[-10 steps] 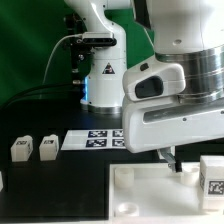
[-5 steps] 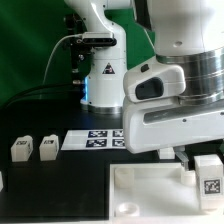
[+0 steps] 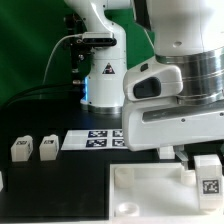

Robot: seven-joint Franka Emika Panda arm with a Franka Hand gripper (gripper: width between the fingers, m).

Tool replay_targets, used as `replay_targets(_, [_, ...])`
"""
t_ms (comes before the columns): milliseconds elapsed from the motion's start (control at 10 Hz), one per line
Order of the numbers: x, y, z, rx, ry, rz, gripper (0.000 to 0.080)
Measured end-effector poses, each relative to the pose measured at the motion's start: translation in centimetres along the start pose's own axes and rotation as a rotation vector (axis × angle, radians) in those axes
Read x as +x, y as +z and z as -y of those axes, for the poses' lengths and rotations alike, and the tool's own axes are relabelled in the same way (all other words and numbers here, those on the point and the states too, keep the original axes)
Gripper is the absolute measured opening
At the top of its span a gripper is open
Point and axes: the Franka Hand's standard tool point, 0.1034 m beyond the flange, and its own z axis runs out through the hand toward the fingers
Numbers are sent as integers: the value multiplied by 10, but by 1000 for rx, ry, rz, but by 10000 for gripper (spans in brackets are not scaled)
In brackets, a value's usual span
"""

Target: Assemble one leg

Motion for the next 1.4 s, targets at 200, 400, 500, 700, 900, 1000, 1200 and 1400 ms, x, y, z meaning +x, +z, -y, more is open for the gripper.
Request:
replay_targets(200, [4,1,8,106,584,11,292])
replay_targets(400, [6,0,15,138,904,40,294])
replay_targets(500, [4,0,17,136,1064,54,294])
replay_targets(700, [3,1,17,132,1074,56,294])
replay_targets(900, [2,2,18,131,1047,54,463])
replay_targets(1000, [1,3,16,129,983,50,604])
replay_targets(1200, [-19,11,2,59,694,49,637])
replay_targets(1400, [-18,5,-1,8,309,10,647])
